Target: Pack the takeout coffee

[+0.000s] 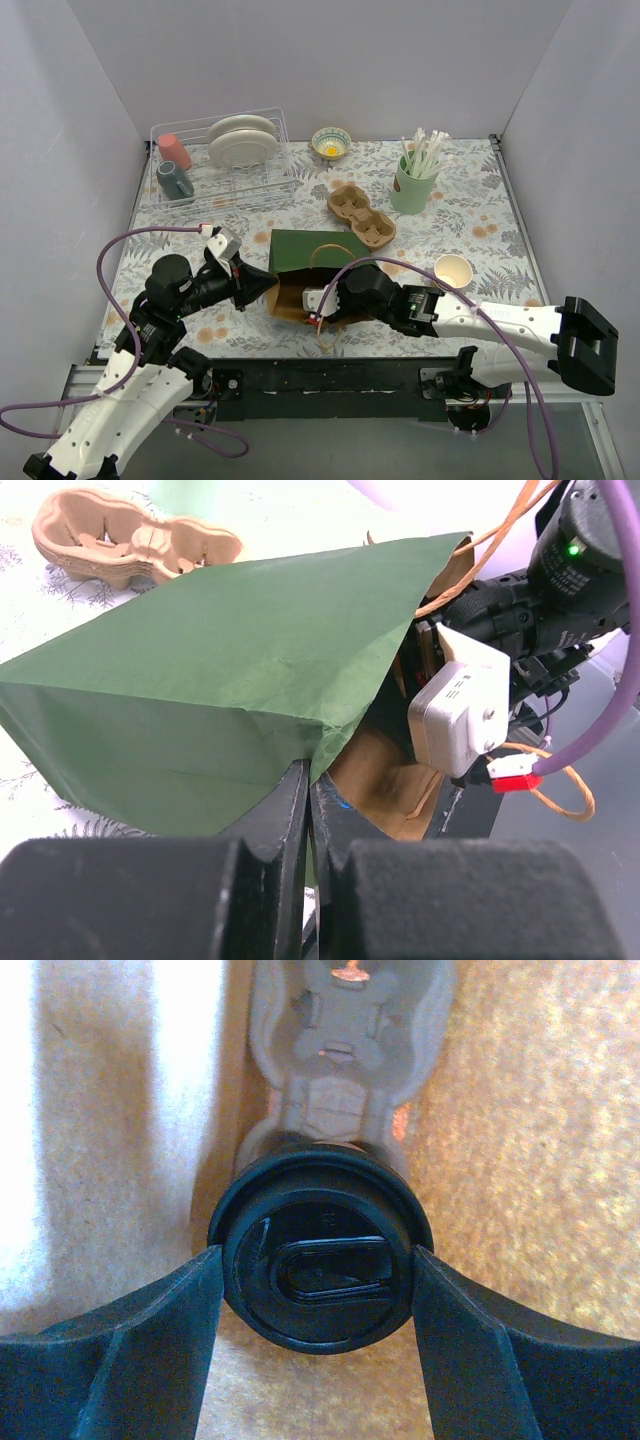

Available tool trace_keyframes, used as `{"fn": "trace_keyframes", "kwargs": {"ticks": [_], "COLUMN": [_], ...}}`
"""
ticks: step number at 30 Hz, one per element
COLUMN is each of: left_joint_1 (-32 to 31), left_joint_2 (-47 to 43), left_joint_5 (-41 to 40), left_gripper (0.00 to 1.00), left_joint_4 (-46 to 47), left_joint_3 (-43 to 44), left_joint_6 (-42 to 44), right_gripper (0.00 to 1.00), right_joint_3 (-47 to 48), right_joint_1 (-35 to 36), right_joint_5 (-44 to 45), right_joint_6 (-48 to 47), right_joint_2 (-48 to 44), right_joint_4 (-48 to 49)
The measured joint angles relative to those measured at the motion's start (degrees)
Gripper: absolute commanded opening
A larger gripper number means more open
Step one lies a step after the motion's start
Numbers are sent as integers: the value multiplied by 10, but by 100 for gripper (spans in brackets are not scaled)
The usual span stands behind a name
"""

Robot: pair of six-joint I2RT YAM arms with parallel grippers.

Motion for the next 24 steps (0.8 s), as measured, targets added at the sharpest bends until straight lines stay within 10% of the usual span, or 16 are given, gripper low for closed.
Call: {"fn": "trace_keyframes", "kwargs": {"ticks": [24], "left_joint_1": [0], "left_joint_2": [-4], "left_joint_5": [3], "left_gripper": [0], "left_joint_4": [9], "left_joint_3": [0], "left_joint_6": [-13], "right_gripper": [41], "right_joint_3": [0], "right_joint_1": [-13], "right_joint_5": [-2], "right_joint_6": [2], "right_joint_2": [46], "right_joint_4": [37]}}
